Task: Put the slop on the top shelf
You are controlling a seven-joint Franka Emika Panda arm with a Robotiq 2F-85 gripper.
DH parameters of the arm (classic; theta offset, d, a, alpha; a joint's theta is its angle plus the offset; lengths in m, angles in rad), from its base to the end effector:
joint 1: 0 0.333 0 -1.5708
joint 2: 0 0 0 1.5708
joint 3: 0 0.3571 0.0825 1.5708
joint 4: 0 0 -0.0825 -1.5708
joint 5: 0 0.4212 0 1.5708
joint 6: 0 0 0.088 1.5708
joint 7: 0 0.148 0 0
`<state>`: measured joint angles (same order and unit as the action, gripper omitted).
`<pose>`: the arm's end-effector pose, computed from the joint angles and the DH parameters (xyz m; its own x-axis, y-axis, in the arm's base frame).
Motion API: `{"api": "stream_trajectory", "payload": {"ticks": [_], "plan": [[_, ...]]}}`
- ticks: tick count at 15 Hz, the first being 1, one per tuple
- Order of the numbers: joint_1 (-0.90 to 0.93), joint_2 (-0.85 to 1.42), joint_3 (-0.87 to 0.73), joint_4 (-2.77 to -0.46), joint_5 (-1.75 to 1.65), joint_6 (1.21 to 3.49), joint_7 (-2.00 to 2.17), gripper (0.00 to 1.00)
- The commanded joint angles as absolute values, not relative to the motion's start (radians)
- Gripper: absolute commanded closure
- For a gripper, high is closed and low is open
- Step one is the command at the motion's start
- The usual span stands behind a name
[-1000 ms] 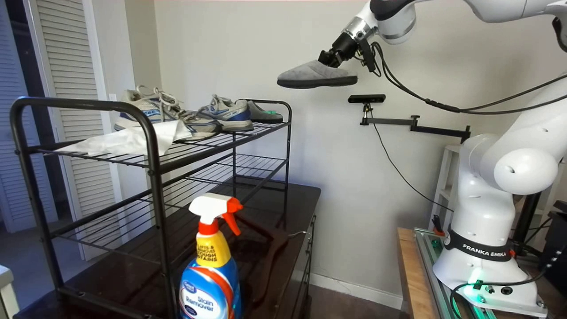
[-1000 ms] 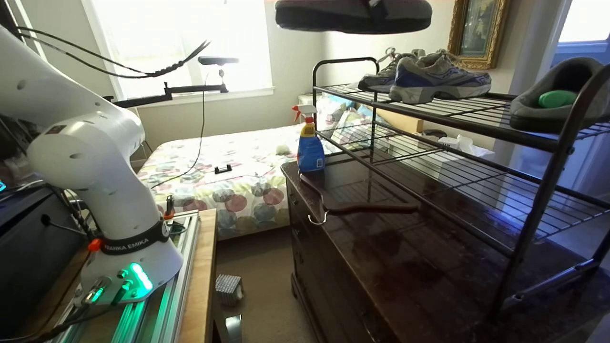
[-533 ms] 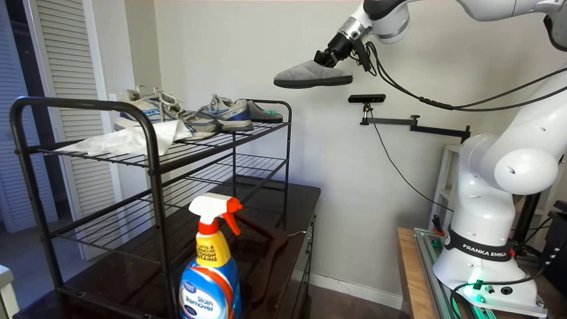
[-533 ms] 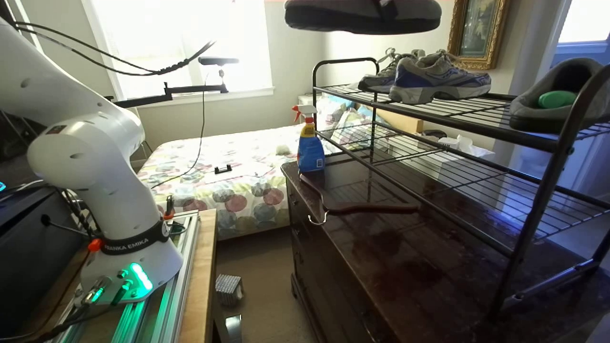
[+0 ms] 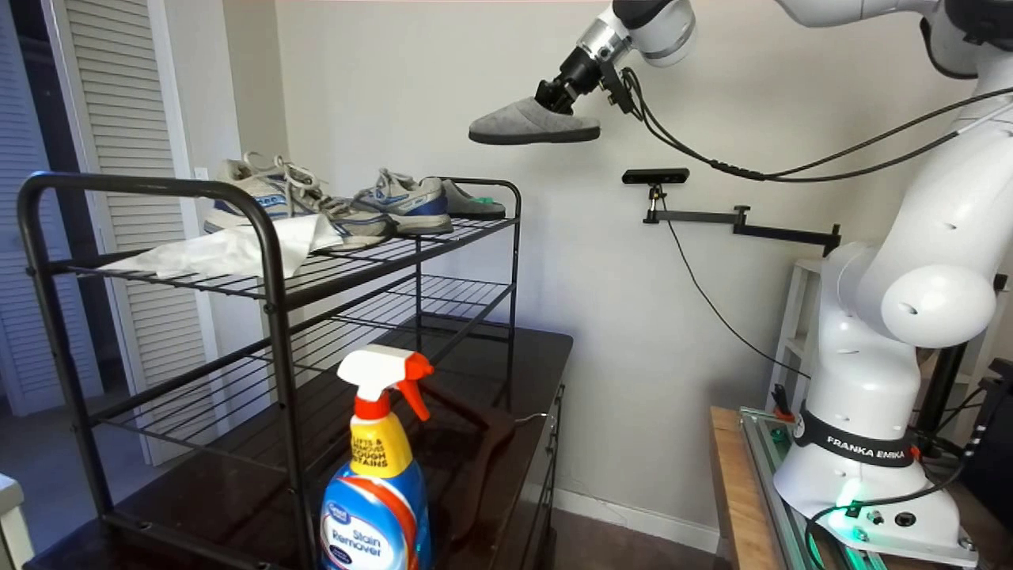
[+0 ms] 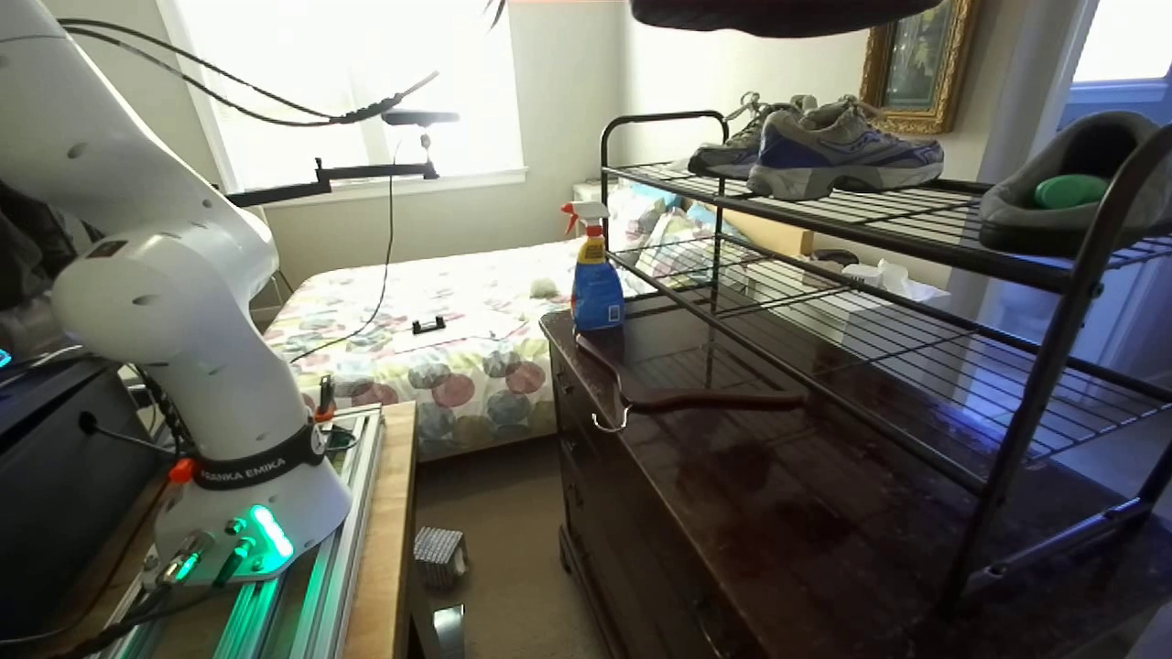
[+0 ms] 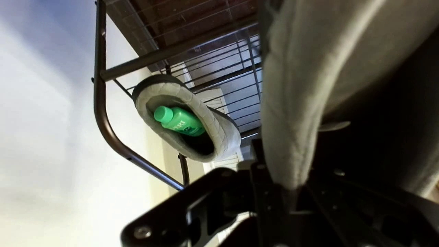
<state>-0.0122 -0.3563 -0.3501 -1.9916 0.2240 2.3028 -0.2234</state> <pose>0.5045 -0.2116 0.6792 0.7342 -0.2651 0.6251 -0.1750 -0.9634 -0.2030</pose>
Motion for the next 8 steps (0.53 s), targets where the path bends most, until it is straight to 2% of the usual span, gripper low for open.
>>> {"api": "stream_trajectory", "payload": {"ticks": [1, 8], "plan": [[-0.011, -0.172, -0.352, -1.755, 0.273, 2.2, -0.308, 0.99], [-0.078, 0.109, -0.279, -1.412, 0.415, 2.014, -0.315, 0.99]]}}
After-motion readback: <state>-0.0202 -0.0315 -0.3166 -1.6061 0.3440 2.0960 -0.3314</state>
